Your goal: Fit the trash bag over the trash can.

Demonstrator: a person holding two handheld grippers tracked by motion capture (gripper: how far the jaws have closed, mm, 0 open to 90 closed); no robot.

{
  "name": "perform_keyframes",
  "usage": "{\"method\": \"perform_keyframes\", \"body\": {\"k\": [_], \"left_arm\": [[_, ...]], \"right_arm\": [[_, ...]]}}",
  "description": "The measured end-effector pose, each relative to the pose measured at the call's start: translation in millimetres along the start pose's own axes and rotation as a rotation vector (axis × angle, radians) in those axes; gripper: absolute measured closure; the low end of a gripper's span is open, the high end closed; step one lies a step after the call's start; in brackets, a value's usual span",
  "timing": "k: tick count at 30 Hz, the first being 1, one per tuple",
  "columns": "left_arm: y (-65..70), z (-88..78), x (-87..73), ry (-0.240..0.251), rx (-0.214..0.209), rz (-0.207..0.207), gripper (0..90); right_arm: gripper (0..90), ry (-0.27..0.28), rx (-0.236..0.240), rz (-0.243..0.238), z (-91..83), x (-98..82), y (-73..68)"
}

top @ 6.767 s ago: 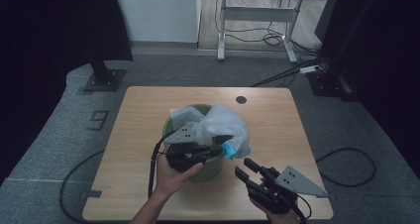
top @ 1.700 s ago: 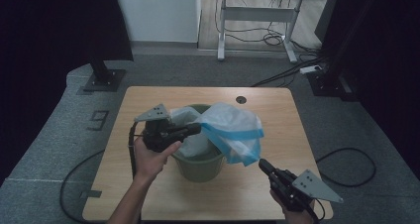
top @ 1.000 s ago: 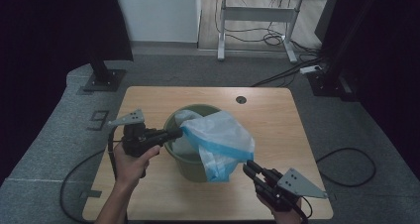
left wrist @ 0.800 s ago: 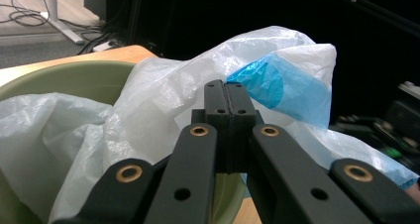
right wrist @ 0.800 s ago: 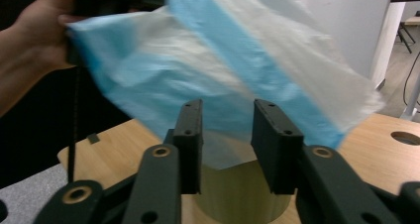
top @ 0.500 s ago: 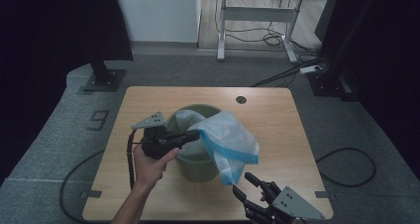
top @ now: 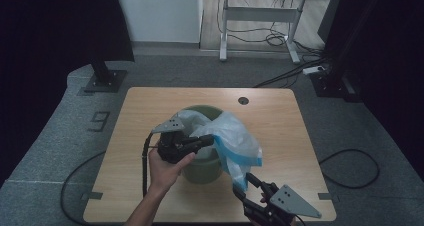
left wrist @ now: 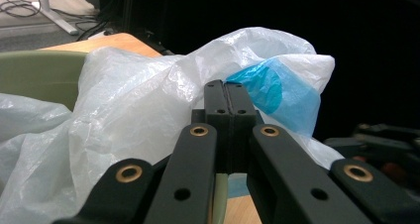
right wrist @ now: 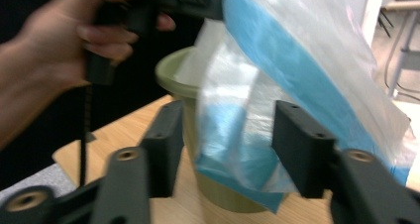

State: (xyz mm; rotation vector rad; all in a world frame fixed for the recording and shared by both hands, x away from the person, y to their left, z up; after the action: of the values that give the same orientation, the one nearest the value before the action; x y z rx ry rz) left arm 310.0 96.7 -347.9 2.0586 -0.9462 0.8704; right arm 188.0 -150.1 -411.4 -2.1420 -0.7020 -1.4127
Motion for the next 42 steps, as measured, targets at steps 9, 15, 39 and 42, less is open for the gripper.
{"method": "perform_keyframes", "body": {"k": [9, 15, 39, 42], "left_arm": [[-7.7, -17.0, -1.9, 0.004, -0.005, -0.003, 90.0], [-18.8, -44.1, -3.6, 0.041, -0.008, -0.025, 90.0], [-16.0, -69.1, -28.2, 0.033, -0.010, 0.060, 65.4], [-0.8, -53.9, -26.6, 0.014, -0.003, 0.109, 50.7]], "right_arm": [[88.7, -0.003, -0.035, -0.043, 4.0, -0.1, 20.2], [88.8, 0.018, -0.027, -0.051, -8.0, 15.8, 45.4], [88.8, 0.022, 0.087, -0.088, 15.4, 76.8, 70.7], [88.8, 0.025, 0.085, -0.085, 15.4, 78.2, 70.5]]}}
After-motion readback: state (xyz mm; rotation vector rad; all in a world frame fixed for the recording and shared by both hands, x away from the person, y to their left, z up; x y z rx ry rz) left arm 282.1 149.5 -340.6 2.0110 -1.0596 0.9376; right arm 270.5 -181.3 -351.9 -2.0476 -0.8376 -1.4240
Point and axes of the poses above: each handheld gripper's, and its own axes: z roughly forward along the jaws, x roughly out of its top, y roughly to its right, the point moved 2 cm from there along z, roughly forward along the jaws, and after that the axes turned 12 degrees about -y, right-handed, at the moved point
